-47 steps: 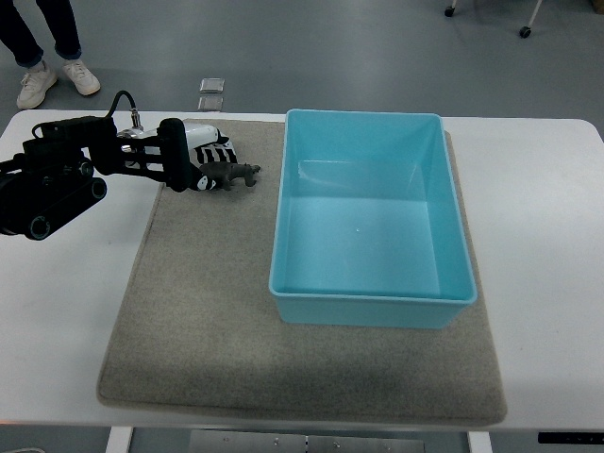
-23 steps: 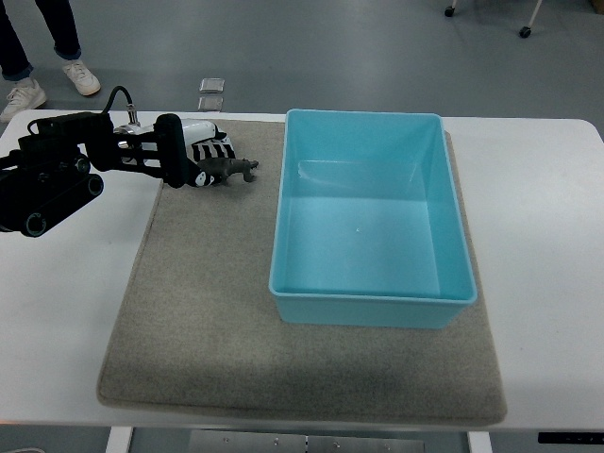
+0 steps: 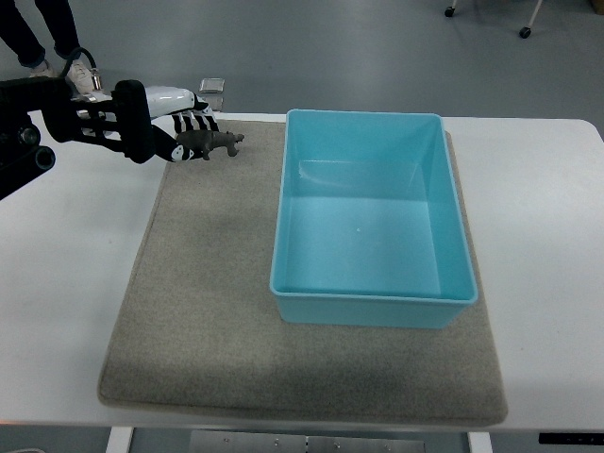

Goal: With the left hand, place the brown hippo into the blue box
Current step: 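Lift the hippo with the left hand and carry it over the box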

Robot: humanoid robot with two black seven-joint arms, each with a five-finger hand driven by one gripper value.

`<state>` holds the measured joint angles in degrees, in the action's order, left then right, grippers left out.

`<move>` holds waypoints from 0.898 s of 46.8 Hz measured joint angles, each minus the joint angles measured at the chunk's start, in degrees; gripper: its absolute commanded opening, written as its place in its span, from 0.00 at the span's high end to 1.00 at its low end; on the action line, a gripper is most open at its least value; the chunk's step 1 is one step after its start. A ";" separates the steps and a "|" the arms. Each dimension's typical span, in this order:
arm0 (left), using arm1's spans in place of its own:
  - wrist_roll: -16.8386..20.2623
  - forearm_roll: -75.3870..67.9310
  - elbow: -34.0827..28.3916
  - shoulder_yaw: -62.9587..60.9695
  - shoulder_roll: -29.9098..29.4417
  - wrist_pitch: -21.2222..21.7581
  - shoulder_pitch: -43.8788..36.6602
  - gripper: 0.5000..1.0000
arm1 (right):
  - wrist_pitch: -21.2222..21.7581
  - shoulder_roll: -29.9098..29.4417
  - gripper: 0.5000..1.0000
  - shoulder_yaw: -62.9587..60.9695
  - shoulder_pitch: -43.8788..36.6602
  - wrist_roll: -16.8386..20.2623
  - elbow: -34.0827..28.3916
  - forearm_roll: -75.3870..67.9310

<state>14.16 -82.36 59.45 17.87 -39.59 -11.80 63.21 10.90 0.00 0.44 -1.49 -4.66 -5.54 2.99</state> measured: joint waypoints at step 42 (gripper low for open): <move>-2.41 0.74 7.80 -1.68 12.20 -1.41 6.51 1.00 | 0.00 0.00 0.13 0.00 0.01 0.01 0.00 0.00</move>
<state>11.75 -81.62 67.25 16.19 -27.39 -13.21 69.73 10.90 0.00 0.44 -1.49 -4.66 -5.54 2.99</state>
